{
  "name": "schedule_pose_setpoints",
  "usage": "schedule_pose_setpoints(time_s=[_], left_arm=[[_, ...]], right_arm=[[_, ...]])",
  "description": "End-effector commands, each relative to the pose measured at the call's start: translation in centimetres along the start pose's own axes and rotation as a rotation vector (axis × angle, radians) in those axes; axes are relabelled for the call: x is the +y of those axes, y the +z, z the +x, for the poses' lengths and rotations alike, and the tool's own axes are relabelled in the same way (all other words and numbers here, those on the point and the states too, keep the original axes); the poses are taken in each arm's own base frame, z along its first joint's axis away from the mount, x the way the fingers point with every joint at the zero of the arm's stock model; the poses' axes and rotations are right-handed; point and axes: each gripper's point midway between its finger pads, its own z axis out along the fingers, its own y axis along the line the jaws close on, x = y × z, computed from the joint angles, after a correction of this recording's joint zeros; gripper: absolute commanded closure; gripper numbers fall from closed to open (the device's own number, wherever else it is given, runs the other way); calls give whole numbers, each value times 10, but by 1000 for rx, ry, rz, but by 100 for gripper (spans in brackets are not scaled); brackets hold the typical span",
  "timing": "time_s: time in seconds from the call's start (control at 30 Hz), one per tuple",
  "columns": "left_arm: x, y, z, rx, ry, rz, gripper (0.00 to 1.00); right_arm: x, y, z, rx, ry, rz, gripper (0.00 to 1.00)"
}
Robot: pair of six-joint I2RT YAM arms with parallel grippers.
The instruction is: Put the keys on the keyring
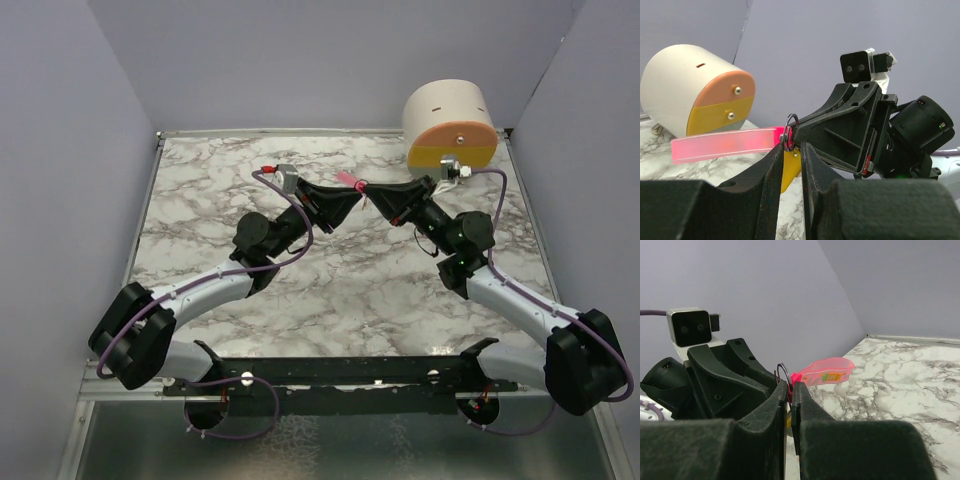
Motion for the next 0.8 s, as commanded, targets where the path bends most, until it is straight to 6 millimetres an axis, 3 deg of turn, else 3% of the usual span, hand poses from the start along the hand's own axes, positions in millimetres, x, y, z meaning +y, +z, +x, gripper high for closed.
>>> schedule_pose_setpoints(time_s=[0.0,0.23,0.4,0.77], left_arm=[[-22,8,-25,-65,8,88,77],[-18,9,-23,-63,-5,81,71],[-20,9,-23,-57,-7,93,78],[-21,5,-20,-48,-18,98,80]], right_arm=[[2,-4,9,23,5,-25,99],[4,-6,9,20,3,-33,99],[5,-6,7,15,1,-30,99],[4,-4,5,2,7,-30,99]])
